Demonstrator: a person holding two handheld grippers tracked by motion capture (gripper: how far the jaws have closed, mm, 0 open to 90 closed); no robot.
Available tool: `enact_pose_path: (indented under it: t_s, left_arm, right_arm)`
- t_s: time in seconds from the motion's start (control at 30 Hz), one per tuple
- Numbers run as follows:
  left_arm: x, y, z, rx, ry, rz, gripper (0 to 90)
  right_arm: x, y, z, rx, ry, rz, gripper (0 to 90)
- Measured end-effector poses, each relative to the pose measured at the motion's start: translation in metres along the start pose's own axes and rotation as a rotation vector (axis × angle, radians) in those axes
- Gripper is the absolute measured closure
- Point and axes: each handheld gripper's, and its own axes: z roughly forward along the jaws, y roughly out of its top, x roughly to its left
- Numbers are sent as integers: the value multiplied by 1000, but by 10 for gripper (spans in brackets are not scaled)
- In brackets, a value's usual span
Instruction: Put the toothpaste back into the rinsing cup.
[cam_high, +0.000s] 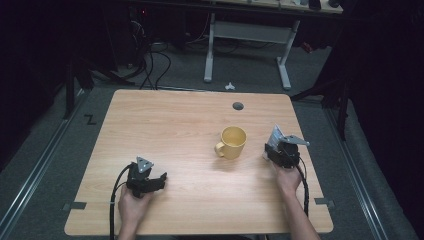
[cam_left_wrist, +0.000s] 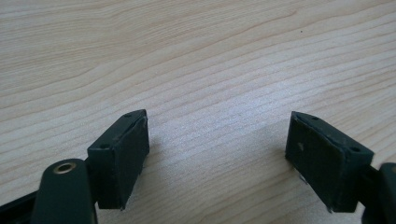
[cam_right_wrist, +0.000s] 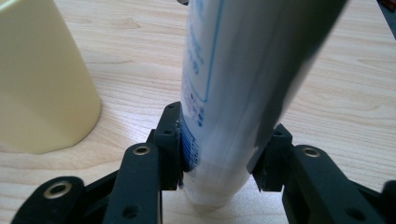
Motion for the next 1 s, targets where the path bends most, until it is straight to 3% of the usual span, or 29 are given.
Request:
enact_pose_path:
  t_s: [0.1,1.0]
  left_arm:
    - [0,0,0,0,0,-1,221]
    - [0,0,0,0,0,0,221]
  right_arm:
    - [0,1,-4,4,4,-23,607]
    - [5,8,-35,-52,104,-52,603]
